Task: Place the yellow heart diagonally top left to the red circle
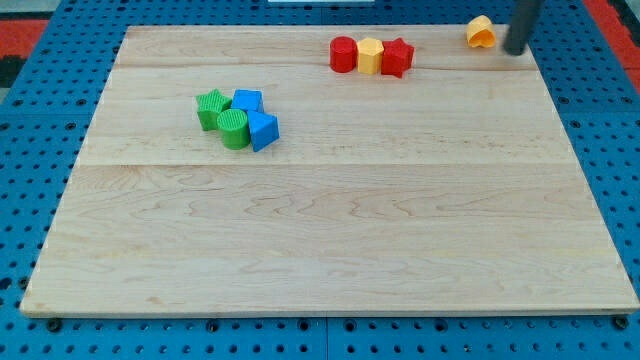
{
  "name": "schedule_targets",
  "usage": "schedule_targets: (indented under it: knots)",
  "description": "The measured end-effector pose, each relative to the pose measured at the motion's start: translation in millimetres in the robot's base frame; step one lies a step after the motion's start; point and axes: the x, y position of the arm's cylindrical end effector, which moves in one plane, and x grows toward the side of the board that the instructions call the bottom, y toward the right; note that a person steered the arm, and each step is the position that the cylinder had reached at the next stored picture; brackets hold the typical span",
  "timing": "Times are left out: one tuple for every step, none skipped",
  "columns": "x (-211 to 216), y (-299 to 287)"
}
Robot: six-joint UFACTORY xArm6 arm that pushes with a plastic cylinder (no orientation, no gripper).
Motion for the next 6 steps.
schedule_targets:
  knots:
    - [-29,2]
    - [-12,-140]
    - [-7,-292]
    - [-28,-263]
    - [-27,-315]
    - [-26,-461]
